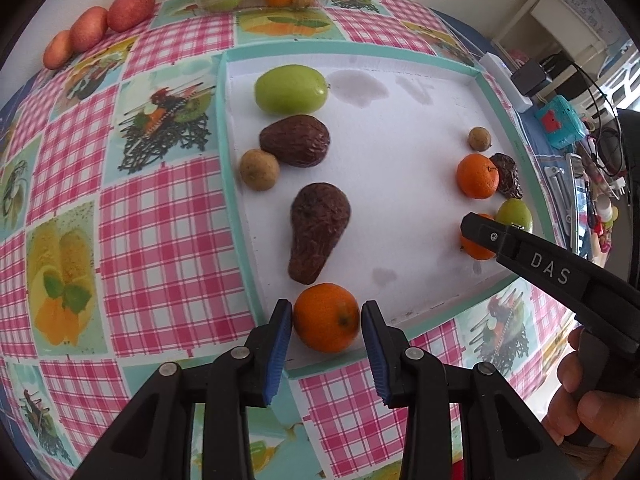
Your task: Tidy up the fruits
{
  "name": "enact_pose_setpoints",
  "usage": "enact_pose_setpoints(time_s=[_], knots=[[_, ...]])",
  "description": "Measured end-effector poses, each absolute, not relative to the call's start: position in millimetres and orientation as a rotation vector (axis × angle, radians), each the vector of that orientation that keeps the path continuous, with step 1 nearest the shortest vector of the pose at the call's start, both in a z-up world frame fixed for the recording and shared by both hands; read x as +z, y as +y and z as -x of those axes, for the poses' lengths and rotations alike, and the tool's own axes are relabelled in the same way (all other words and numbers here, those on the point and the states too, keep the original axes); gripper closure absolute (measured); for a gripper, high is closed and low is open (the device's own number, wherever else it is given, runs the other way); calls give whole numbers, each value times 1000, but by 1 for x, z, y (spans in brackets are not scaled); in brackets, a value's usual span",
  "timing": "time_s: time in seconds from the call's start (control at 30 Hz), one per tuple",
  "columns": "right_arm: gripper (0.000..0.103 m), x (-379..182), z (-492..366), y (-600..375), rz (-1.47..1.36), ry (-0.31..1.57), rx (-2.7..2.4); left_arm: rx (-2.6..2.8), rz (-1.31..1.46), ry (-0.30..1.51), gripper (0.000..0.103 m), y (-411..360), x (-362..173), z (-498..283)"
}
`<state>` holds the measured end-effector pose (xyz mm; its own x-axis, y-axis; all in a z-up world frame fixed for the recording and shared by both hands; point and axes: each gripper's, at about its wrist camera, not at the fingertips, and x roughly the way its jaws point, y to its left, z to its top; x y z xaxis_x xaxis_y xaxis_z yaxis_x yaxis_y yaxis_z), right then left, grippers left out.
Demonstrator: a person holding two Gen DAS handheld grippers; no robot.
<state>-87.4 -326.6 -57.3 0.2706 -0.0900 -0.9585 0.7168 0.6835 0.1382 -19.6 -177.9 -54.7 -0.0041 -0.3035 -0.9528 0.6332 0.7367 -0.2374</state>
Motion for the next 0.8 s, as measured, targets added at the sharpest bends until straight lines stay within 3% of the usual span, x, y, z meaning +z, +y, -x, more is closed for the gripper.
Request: enact_pose_setpoints(time_s=[0.33,0.4,0.5,0.6,0.73,0.77,0.8], knots=[[55,-51,86,-322,-603,1172,-592,-743,-242,1342,60,-147,-31,11],[41,-50,84,-321,-597,1168,-591,-708,-237,1322,49,-138,-27,6],[40,-48,83,-317,-578,1161,-581,-638,-212,1291,43,-119,-22,-5],[28,-44,80,-312,-549,1152,-573,-550,-218,1257,27,-103,-18,-12],[24,-36,78,-301,-500,1138,-546,-449,-229,1206,8,-82,-16,-19],[16,-34,78,-299,-490,1135,-542,-423,-231,1191,1,-75,-15,-20],[13,-33,78,-296,-481,1133,-537,-407,-232,1179,0,-72,-14,-19]])
